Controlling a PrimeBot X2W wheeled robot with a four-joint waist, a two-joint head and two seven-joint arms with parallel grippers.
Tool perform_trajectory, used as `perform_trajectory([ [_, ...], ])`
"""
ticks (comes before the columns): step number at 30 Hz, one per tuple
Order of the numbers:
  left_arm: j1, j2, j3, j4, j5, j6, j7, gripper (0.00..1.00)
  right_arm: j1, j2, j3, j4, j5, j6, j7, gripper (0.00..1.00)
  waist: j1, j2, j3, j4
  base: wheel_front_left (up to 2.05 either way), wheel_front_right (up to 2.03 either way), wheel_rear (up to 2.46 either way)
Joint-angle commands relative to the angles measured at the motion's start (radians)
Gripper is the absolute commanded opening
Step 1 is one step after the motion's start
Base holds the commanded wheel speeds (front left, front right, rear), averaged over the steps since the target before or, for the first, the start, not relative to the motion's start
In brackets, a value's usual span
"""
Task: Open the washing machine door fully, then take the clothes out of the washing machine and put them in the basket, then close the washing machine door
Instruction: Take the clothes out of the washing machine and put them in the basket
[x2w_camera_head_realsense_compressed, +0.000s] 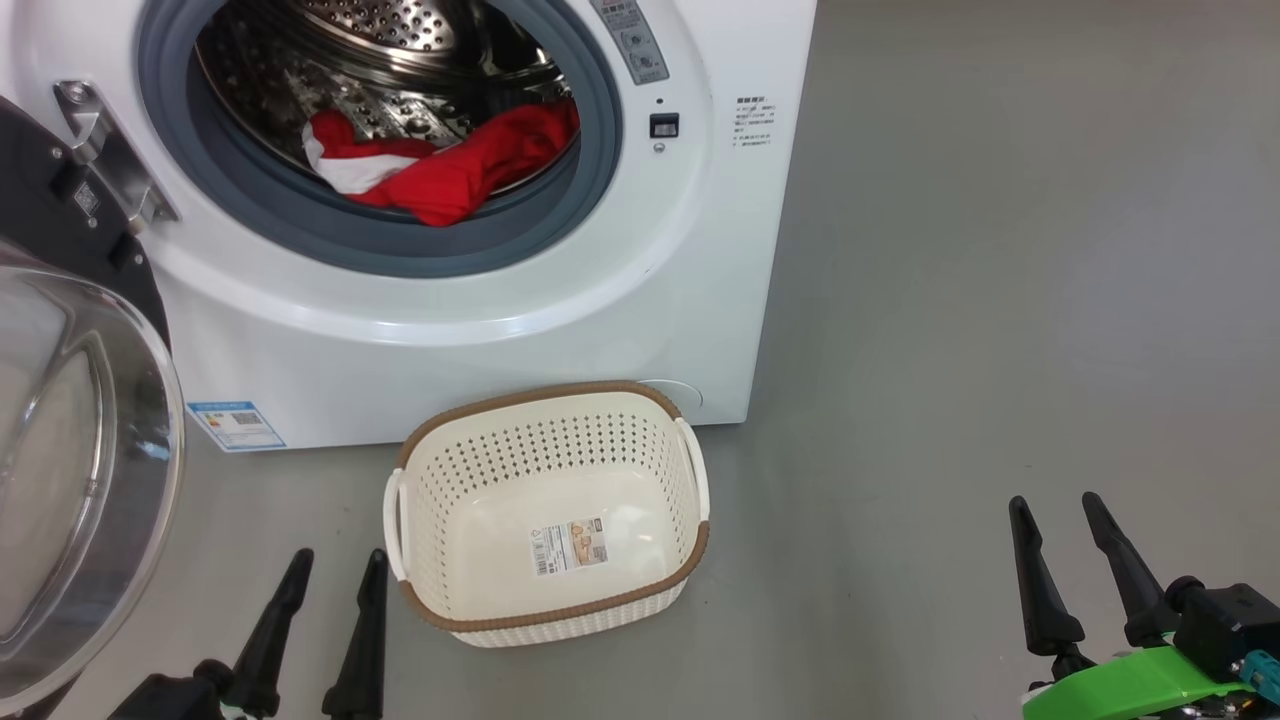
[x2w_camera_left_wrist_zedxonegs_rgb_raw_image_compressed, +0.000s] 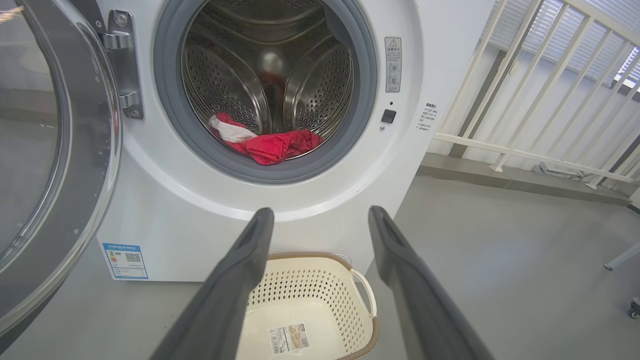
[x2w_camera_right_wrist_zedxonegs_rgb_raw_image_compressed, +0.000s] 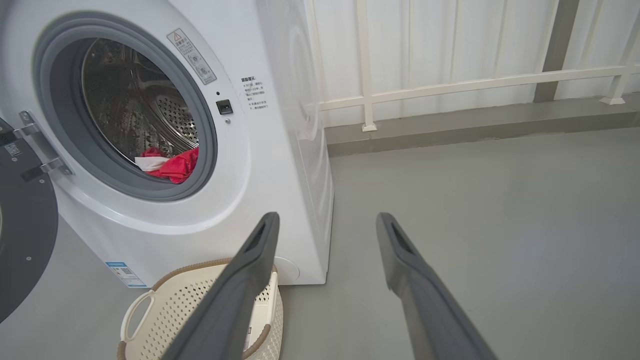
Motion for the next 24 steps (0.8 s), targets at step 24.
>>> perform_trajectory([
  [24, -0.058, 0.026, 0.0, -0.033, -0.014, 0.002, -0.005, 1.0, -0.024, -0.006, 0.039, -0.026, -0.016, 0.008, -0.007, 1.0, 0.0, 0.0, 0.017, 0.022, 0.91, -0.95, 0.04],
])
